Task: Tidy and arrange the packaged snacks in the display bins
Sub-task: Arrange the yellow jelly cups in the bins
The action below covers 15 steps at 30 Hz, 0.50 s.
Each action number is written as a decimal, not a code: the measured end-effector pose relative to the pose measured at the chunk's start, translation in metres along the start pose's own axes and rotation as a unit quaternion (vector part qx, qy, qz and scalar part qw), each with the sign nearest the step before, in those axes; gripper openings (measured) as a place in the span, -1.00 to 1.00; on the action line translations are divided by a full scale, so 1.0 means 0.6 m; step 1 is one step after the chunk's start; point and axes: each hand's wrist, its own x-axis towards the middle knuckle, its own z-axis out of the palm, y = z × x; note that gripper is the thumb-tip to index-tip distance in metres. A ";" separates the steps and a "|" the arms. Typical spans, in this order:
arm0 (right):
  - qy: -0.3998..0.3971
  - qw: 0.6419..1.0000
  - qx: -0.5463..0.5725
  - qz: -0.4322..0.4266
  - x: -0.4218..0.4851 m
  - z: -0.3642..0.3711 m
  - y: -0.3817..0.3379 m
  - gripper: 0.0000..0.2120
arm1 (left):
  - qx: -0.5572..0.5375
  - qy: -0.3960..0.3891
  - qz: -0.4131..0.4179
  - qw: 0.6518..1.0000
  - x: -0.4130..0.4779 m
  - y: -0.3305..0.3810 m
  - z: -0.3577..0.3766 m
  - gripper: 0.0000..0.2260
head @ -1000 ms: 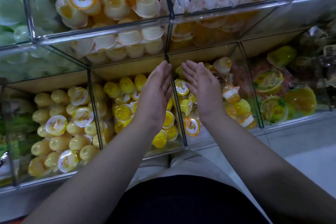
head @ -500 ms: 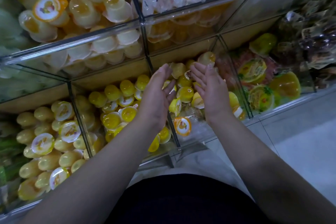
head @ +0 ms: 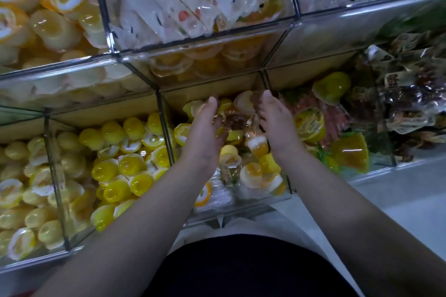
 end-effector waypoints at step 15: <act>-0.149 0.970 -0.141 0.128 0.068 -0.031 0.018 -0.43 | -0.054 0.119 -0.056 0.990 0.056 -0.063 0.048 -0.86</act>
